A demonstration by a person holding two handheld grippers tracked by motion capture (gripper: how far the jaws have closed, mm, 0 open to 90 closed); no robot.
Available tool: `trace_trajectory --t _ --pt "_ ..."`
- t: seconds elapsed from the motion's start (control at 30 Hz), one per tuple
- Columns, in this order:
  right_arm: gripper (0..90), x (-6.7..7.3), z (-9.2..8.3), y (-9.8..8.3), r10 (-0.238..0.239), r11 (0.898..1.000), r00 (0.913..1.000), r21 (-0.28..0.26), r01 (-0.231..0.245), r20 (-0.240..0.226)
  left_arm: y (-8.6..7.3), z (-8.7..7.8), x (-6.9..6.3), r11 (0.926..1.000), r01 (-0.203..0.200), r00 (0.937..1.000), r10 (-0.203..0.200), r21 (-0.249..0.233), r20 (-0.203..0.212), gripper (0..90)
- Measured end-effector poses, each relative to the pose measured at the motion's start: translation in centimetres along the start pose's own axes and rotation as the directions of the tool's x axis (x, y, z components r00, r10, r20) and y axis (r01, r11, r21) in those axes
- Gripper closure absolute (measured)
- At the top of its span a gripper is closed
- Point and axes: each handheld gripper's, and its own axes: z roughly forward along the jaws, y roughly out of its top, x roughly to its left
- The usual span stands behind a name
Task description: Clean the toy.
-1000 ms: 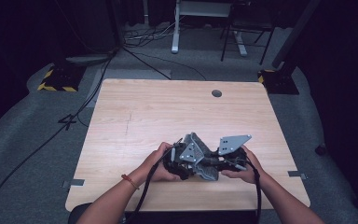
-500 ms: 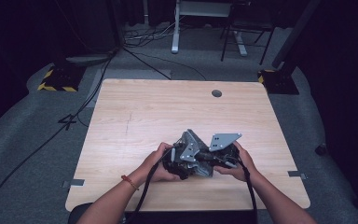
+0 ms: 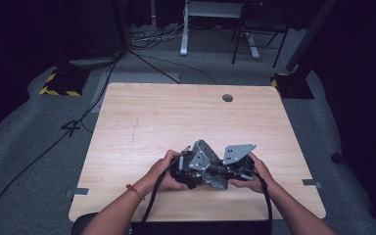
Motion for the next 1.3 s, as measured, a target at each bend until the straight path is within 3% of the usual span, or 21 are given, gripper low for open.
trace_trajectory --t 0.17,0.43,0.63,0.8,0.9,1.0,1.3 --pt "79.2 0.5 0.6 1.0 -0.01 0.999 0.9994 -0.031 0.009 -0.032 0.2 0.0 -0.2 0.9999 0.0 1.0 0.0 -0.013 0.0 33.9" --pt "79.3 -0.5 0.5 0.6 0.019 0.999 0.9998 -0.045 -0.018 0.007 0.1 -0.3 -0.1 0.9999 0.005 0.9999 -0.005 -0.016 -0.015 33.9" --pt "79.3 -0.5 0.0 0.0 0.01 1.0 0.9996 -0.015 -0.01 0.027 0.0 -0.4 0.0 0.9999 -0.012 0.9998 0.012 -0.002 -0.015 33.9" --pt "79.2 0.4 0.4 0.6 -0.022 1.0 0.9992 -0.009 0.021 -0.032 0.4 0.1 -0.3 0.9996 -0.026 0.9996 0.026 0.005 -0.01 33.8" --pt "79.0 1.0 0.9 1.3 -0.04 0.999 0.9979 -0.02 0.039 -0.051 0.5 0.2 -0.3 0.9998 -0.012 0.9999 0.012 -0.014 -0.004 33.9" --pt "78.9 0.9 1.2 1.7 -0.035 0.998 0.999 -0.046 0.034 -0.025 0.2 -0.2 0.0 0.9996 0.012 0.9998 -0.013 -0.025 -0.014 33.9" --pt "79.2 -0.3 0.4 0.9 -0.011 0.999 0.9983 -0.041 0.013 0.058 0.0 -0.7 0.1 0.9998 0.005 0.9998 -0.005 -0.019 -0.02 33.9"
